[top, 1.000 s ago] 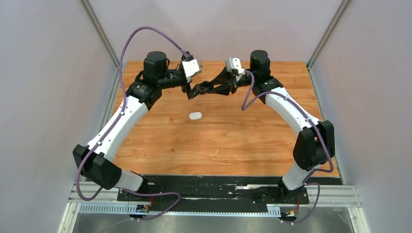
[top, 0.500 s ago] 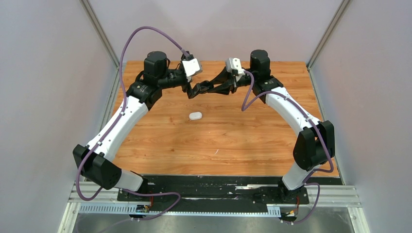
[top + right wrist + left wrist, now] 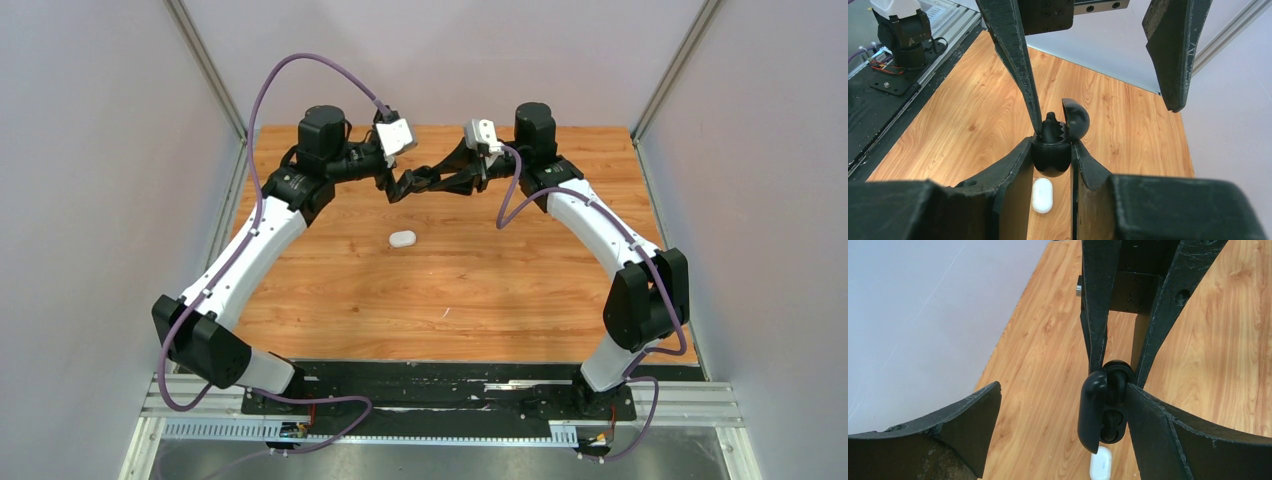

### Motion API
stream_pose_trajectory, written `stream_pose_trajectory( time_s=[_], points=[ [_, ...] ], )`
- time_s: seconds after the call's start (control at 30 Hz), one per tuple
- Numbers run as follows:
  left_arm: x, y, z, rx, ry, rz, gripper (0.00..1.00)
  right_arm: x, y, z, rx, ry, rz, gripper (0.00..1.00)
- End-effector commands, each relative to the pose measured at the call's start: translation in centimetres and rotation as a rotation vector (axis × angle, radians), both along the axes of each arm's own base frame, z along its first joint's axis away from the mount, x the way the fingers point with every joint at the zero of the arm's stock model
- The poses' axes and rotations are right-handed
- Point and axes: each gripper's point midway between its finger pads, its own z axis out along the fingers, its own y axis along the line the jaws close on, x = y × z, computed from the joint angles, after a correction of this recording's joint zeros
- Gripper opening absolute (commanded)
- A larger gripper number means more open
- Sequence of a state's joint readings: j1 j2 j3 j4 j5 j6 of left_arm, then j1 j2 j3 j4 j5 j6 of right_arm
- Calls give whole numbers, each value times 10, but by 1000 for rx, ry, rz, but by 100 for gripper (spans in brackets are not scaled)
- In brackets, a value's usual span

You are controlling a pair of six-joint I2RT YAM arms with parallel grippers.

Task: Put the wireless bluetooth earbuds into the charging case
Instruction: Close the charging case with the earbuds at the center of the board.

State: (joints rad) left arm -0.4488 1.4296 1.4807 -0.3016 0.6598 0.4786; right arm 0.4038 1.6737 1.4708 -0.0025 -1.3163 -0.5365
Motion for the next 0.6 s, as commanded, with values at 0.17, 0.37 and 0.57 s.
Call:
stream_pose_trajectory(
  time_s=[0.17, 0.37, 0.57],
  points=[
    [25, 9, 24, -39, -75, 89, 96, -24, 1, 39, 54, -118, 92, 0],
    [24, 8, 29, -67, -83, 94, 93, -23, 1, 37, 51, -109, 93, 0],
    [21, 4, 26, -75, -63, 64, 87, -22, 1, 37, 51, -109, 93, 0]
  ],
)
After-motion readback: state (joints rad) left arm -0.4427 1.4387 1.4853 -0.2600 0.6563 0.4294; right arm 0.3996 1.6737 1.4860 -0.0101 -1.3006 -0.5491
